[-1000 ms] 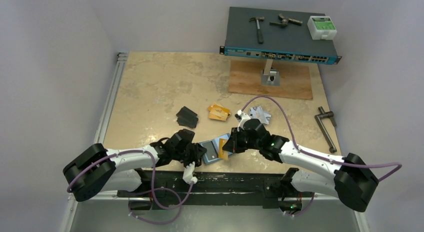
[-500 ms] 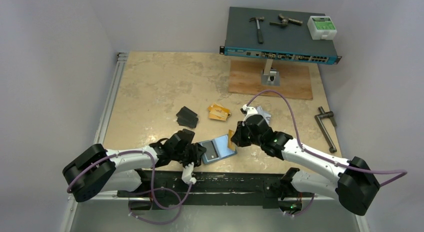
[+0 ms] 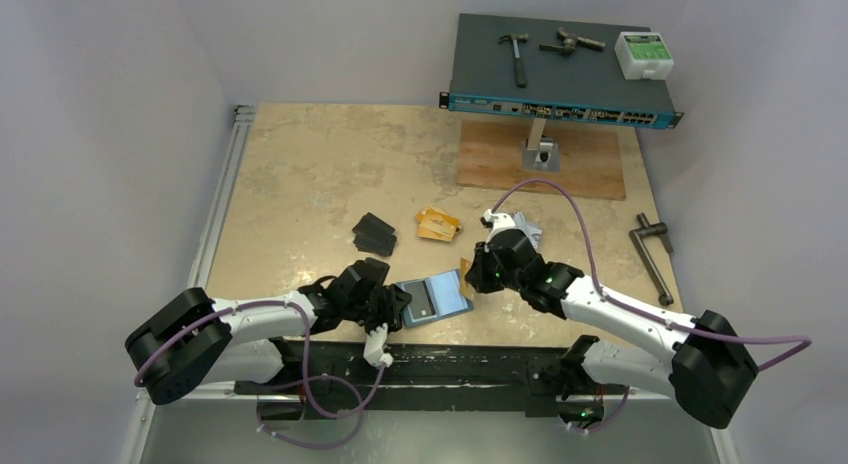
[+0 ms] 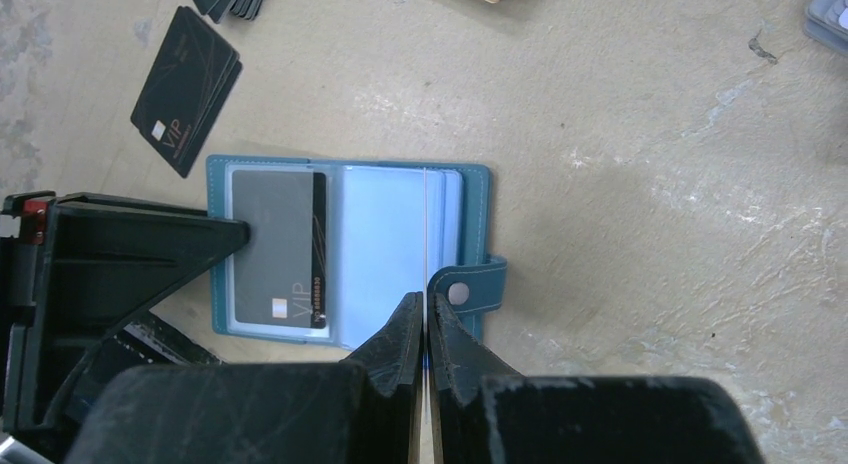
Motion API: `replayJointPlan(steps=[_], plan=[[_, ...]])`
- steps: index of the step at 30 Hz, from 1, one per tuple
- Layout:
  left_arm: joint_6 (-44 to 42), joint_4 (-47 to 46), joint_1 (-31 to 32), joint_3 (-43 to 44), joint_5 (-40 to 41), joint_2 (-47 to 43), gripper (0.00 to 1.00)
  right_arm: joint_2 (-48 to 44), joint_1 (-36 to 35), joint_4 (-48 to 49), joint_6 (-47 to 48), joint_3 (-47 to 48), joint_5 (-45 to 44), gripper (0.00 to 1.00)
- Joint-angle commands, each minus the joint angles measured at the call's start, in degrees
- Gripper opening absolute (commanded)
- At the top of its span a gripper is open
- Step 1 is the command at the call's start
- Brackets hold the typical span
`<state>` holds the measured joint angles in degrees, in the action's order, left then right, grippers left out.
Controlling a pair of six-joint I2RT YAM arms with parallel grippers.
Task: Put the credit cards into the card holder
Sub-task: Turn over the card slot in the card holder.
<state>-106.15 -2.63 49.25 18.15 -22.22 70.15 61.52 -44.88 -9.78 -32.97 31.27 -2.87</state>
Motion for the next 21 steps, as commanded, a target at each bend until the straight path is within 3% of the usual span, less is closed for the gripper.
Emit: replayJointPlan(steps=[1,21], plan=[[-0.16,-0.80,-0.30,-0.33,-0.11,0.12,0.34,1.12,0.23,2.16,0.90,-0.52,-1.96,0.00],[0.52,-0.53,-0.28,-0.39,0.02,-0.33,0.33,4.19,0.08,4.80,0.36,-2.10,0.48,0.00]])
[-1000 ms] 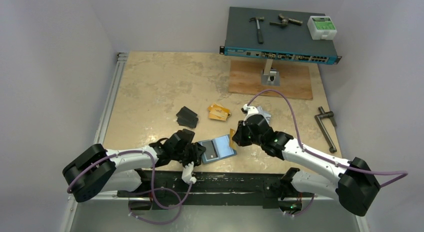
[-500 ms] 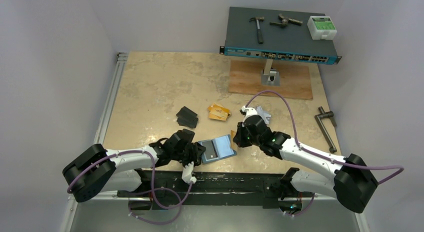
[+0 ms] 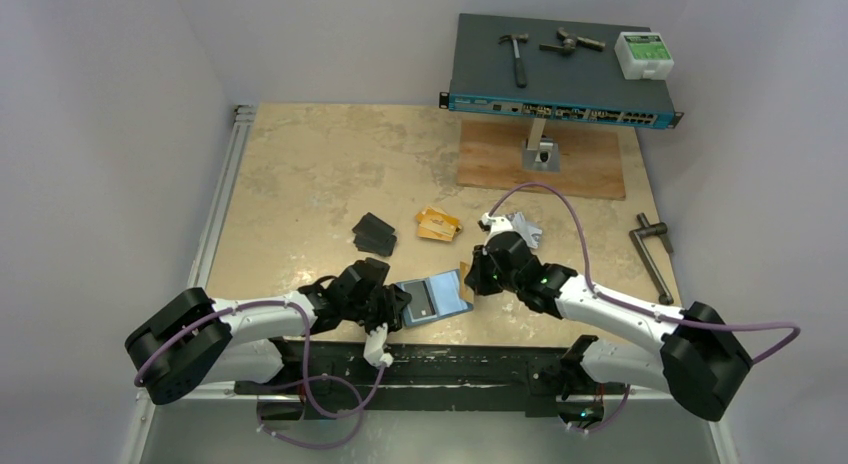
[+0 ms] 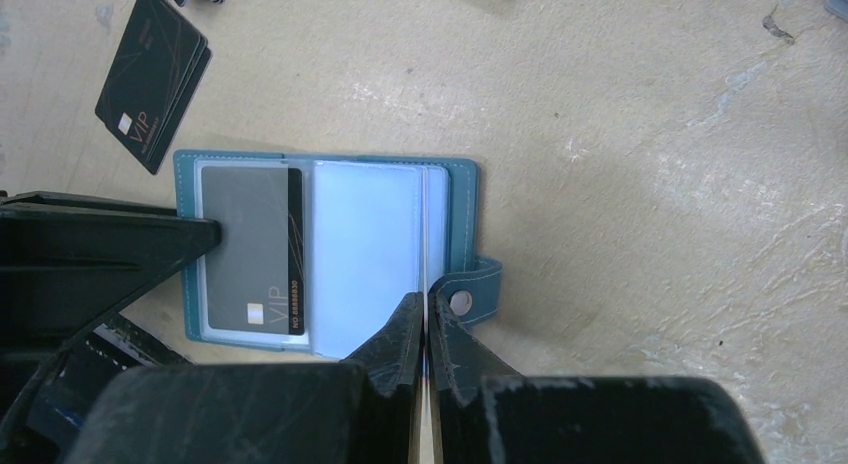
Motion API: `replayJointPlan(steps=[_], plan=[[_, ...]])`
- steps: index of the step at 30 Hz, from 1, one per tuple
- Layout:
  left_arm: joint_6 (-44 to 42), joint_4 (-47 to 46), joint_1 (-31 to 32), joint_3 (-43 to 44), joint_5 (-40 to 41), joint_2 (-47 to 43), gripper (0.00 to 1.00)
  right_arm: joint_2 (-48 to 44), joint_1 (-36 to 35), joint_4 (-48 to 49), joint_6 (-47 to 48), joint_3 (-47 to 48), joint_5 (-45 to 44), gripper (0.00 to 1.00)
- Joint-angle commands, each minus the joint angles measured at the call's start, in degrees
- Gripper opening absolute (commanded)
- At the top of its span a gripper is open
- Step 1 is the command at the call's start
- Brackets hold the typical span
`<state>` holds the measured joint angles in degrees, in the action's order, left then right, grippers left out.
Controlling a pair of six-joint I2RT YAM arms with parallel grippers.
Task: Put the credit cards into the card holder
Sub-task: Turn over the card slot in the card holder.
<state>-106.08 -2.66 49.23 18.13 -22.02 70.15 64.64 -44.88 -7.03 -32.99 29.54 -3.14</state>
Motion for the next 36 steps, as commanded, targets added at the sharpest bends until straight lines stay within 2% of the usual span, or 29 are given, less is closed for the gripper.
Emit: replayJointPlan(steps=[1,15,23,32,34,36], plan=[[0.52,-0.49,-0.26,-0.39,-0.16,-0.36,0.33,1.17,0.08,2.30,0.33,-0.44,1.09,0.00],[0.33,-0.68,-0.27,0.14,-0.32,-0.19,0.33,-0.15,0.08,14.18,-8.47,-6.15,9.71,0.00],[0.83,-0.72,-0.25,0.06,-0.25,-0.67,0.33,-2.97,0.11,16.84,-10.71,-5.89,12.14,0.00],[3.62,-3.66,-0.26,-0.06,0.30,-1.55,0.32,0.18,0.09,22.92,-13.38,-5.77,15.14,0.00],[5.06,-5.31,-0.34,-0.20,0.60,-2.03,0.34,1.82,0.06,26.15,-14.94,-6.30,16.80,0.00],[6.19,-8.45,-0.44,-1.19,0.60,-2.61,0.40,3.65,-0.05,29.30,-16.09,-6.54,18.50,0.00]])
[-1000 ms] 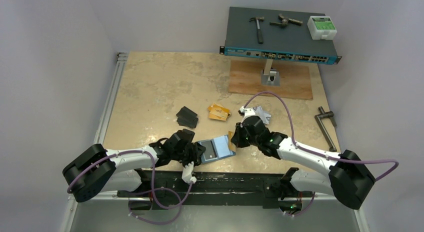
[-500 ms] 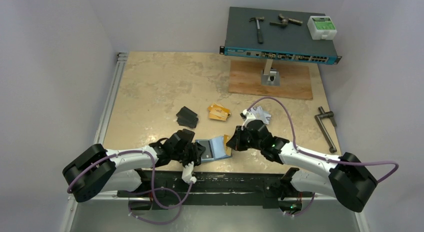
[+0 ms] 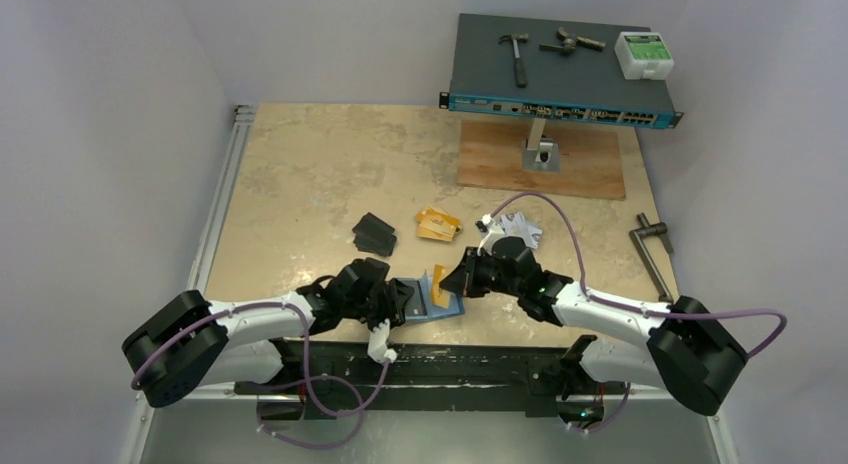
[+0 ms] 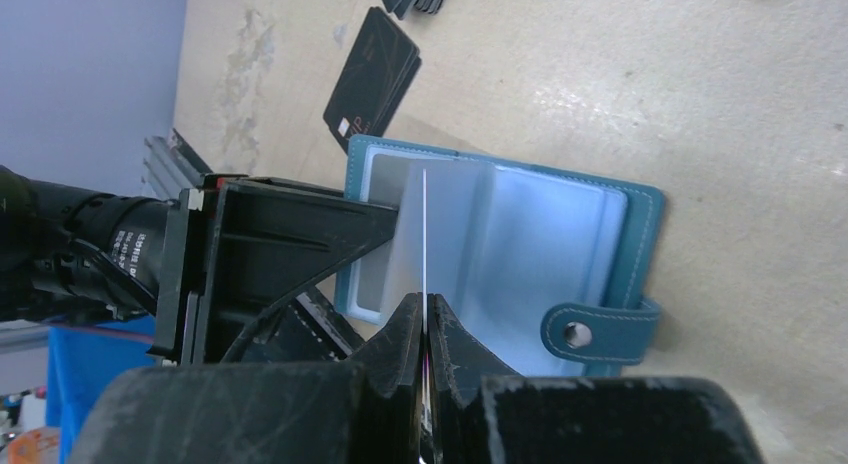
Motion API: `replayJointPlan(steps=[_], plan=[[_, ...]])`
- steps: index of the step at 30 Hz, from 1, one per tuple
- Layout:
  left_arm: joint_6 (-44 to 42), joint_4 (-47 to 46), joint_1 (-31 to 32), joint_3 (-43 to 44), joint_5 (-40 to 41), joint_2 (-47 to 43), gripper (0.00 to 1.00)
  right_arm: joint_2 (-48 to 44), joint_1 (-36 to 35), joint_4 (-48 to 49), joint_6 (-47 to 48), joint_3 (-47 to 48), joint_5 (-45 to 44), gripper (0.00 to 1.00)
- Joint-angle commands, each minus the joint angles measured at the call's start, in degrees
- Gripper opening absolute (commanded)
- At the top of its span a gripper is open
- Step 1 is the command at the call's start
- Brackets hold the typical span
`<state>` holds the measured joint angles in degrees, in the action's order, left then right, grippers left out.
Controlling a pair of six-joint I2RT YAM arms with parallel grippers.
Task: Put the credit cards into the card holder
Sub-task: Turn over the card slot in the card holder.
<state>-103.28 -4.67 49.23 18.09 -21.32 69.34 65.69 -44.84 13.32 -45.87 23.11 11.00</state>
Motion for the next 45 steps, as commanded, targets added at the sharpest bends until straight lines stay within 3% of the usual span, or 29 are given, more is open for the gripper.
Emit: replayJointPlan(steps=[1,15,21,33,37,45], plan=[[3.84,-8.11,-0.52,-1.84,-0.17,-2.11,0.41,3.47,-0.27,10.12,-3.72,-0.05,4.93,0.00],[4.04,-10.35,-1.17,-7.81,0.12,-6.58,0.45,11.55,-2.31,15.57,-5.58,0.00,5.61,0.00],[9.31,-9.55,-1.42,-7.40,4.01,-7.72,0.45,14.00,-2.44,17.28,-5.92,0.43,5.86,0.00],[35.00,0.53,-1.60,2.10,19.35,-6.56,0.47,15.93,-2.51,17.91,-5.43,0.79,5.95,0.00],[51.35,13.93,-3.27,10.73,18.88,-5.34,0.48,15.58,-2.45,17.54,-5.29,0.88,5.70,0.00],[83.45,44.58,-10.28,29.71,9.66,0.94,0.51,14.28,-2.45,17.05,-5.29,-0.21,6.04,0.00]])
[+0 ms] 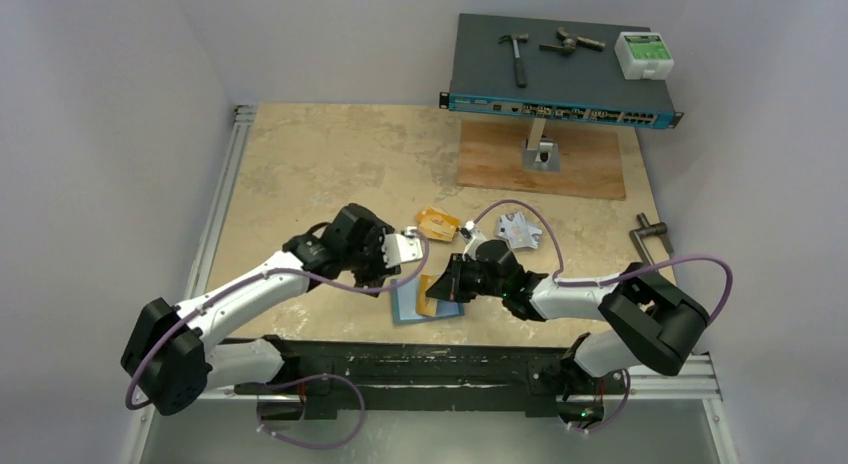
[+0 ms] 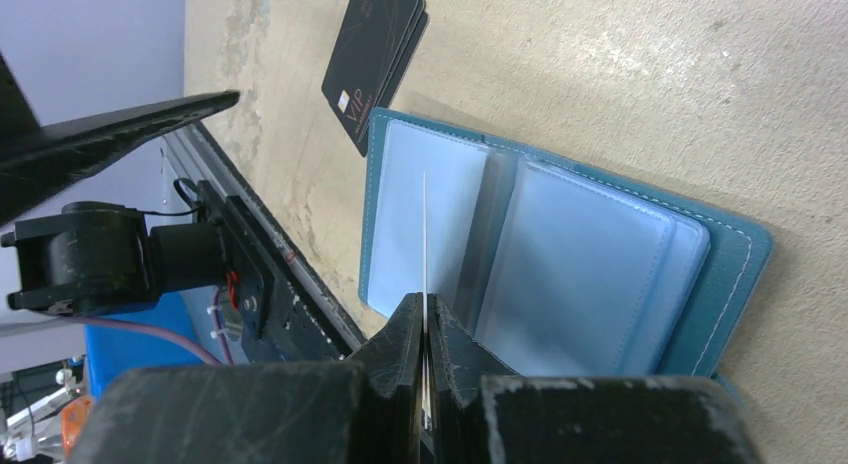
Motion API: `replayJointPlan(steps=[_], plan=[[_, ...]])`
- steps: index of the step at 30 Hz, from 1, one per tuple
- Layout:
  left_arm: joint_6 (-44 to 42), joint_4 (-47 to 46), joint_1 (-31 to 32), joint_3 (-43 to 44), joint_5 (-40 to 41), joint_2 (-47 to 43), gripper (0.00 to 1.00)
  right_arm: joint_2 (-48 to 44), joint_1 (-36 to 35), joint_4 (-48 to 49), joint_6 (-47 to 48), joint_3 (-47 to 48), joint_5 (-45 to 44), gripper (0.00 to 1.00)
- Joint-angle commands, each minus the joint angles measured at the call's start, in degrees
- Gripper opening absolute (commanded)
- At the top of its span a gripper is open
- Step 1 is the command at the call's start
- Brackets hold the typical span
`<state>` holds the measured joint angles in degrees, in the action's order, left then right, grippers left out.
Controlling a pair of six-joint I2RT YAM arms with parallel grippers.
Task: Put the credit cards into the card holder
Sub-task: Turn over the card slot in the card holder.
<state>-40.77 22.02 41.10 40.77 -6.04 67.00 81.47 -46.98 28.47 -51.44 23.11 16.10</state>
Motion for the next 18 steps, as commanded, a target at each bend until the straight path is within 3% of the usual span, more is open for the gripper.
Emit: replayJointPlan(steps=[1,9,13,16,18], plan=[[24.59,20.87,-2.79,9.27,-7.83,5.10,0.51,-1.87,-0.28,1.79,0.35,-0.26,0.91,0.00],[38.40,35.09,-7.38,31.19,-19.61,25.87,0.50,-2.89,-0.23,0.70,0.24,-0.63,0.53,0.00],[45.64,30.55,-9.39,28.36,-22.80,25.00,0.52,-4.03,0.04,-0.26,0.34,-1.54,-0.05,0.00],[50.81,29.84,-9.46,24.91,-24.13,24.44,0.61,-4.55,0.30,-0.69,0.47,-2.29,-0.19,0.00],[52.66,27.47,-9.47,21.46,-23.47,21.98,0.76,-4.49,0.44,-0.87,0.60,-2.53,-0.19,0.00]])
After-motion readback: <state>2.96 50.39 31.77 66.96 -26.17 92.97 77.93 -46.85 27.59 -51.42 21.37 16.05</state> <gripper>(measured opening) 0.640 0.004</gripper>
